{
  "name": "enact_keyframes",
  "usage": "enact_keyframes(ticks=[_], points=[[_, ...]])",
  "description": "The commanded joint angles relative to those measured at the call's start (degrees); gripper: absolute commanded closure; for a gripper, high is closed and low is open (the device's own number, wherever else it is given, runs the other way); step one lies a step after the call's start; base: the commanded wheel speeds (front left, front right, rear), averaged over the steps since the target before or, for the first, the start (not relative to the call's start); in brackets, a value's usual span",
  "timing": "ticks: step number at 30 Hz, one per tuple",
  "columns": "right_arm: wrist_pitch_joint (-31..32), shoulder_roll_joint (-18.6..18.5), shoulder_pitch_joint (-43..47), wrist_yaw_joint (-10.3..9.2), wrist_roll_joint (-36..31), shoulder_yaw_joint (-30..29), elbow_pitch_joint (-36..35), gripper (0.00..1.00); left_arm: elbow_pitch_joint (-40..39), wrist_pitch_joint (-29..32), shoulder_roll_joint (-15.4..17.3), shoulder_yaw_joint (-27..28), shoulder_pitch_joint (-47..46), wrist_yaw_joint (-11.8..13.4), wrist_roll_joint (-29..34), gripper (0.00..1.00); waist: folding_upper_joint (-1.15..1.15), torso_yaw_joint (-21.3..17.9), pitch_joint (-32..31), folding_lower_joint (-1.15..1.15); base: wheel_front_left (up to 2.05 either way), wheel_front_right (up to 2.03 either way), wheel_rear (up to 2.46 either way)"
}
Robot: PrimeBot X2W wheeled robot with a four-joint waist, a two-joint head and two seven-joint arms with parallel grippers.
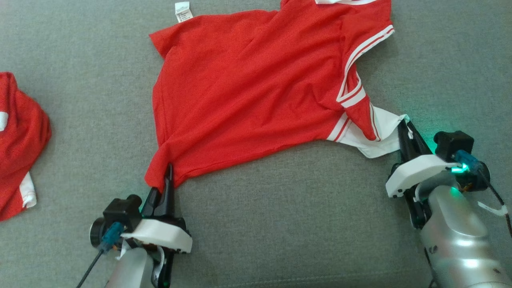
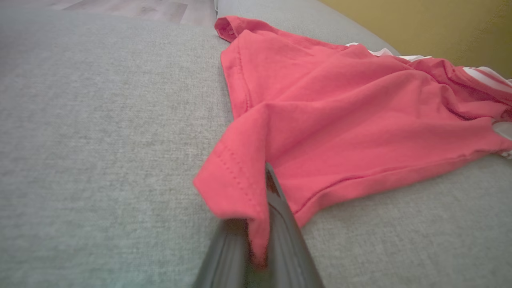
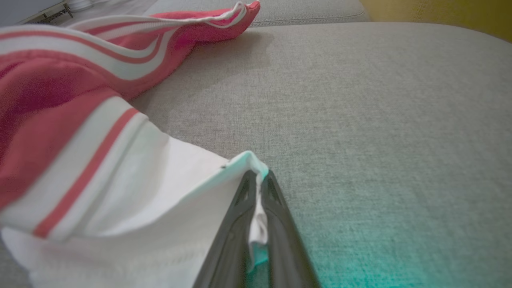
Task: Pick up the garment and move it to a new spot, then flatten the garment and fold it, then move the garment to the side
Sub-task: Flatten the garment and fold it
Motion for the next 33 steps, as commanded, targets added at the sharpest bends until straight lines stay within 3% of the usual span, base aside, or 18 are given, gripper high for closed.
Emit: enact_keyframes(ticks=[1,10,16,19,22,28,33], points=[[1.11,0.35,2.52,0.36,0.72,2.08,1.42,1.00,0.04,0.15,1.15,2.49,-0.45,0.04,-0.08,1.00,0.00,-0.13,-0.24,0.00,0.00,0.00,0.00],[1.11,-0.18,5.69,0.36,8.84,5.18,-10.29,1.00,-7.05,0.15,1.15,3.54,-0.15,-0.14,-0.49,1.00,0.00,-0.75,-5.73,0.00,0.00,0.00,0.00],[1.11,0.54,6.01,0.36,22.77,13.26,-17.34,1.00,-13.64,0.15,1.36,4.41,-1.83,-0.34,1.43,1.00,0.00,-1.18,-11.33,0.00,0.00,0.00,0.00],[2.41,0.09,4.48,0.36,34.32,16.81,-21.18,1.00,-16.07,0.15,3.63,2.73,-4.92,-0.37,1.45,1.00,0.00,-1.34,-13.95,0.00,0.00,0.00,0.00],[3.09,-2.44,1.92,0.36,41.32,18.43,-25.66,1.00,-17.35,0.15,6.84,1.35,-9.53,-0.38,0.56,1.00,0.00,-1.48,-16.37,0.00,0.00,0.00,0.00],[4.25,-6.05,-5.21,0.36,48.46,17.29,-31.37,1.00,-16.10,0.15,12.89,-0.77,-21.05,-0.38,-1.90,1.00,0.00,-1.91,-18.28,0.00,0.00,0.00,0.00],[7.15,-7.14,-12.76,0.36,52.80,13.12,-33.61,1.00,-12.43,0.20,15.60,-3.17,-31.59,-0.39,-3.60,1.00,0.00,-2.45,-17.91,0.00,0.00,0.00,0.00]])
